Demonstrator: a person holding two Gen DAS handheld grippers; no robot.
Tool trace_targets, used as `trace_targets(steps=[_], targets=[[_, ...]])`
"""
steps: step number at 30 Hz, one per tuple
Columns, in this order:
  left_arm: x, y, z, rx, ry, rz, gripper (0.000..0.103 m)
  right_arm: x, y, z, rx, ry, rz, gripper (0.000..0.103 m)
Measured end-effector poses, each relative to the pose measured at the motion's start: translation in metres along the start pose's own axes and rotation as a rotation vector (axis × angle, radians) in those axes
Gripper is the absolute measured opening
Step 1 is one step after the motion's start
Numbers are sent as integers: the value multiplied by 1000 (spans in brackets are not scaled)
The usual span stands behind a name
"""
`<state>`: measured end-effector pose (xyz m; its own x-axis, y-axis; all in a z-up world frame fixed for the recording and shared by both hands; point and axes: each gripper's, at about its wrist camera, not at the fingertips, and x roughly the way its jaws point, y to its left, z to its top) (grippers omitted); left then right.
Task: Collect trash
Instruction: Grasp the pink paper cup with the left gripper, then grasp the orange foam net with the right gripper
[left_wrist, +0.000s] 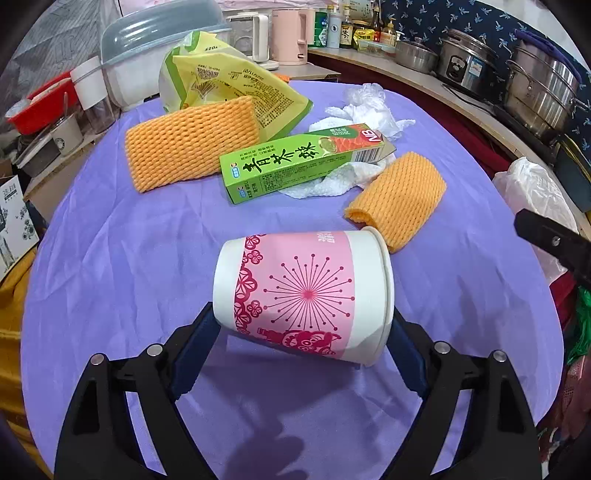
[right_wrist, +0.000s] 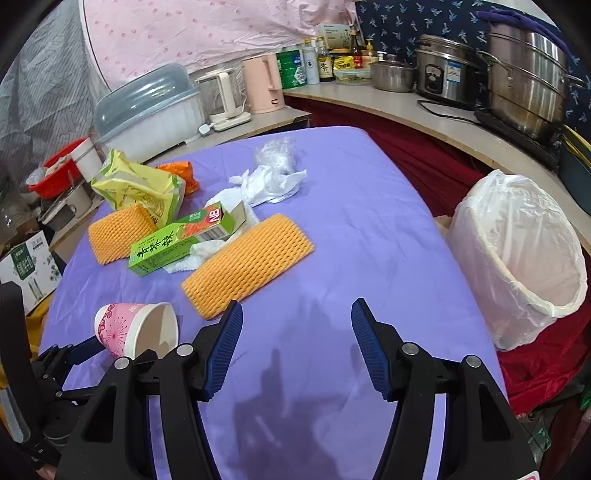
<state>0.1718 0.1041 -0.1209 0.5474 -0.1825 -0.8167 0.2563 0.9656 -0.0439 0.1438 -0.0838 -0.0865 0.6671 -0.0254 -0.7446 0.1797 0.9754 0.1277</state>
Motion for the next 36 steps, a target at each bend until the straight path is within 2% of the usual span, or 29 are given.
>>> trace_targets(steps=[13,21,30,32,35,36], targets=[[-22,37,13,-75,-33,68,81,45,48,2,-41,69,53,60],[-23,57,29,-108,-49,109,81,76,58,8,31,111,80,60],[-17,59,39,-111,-46,99,81,101,63,6,65,136,62,60],[-16,59,39,-113,-44,95,81,102,66,6,52,131,55,58],[-15,57,40,-109,-43,92,81,102,66,6,46,130,75,45],[-15,55,41,-107,-42,92,81,102,65,6,47,132,87,35]])
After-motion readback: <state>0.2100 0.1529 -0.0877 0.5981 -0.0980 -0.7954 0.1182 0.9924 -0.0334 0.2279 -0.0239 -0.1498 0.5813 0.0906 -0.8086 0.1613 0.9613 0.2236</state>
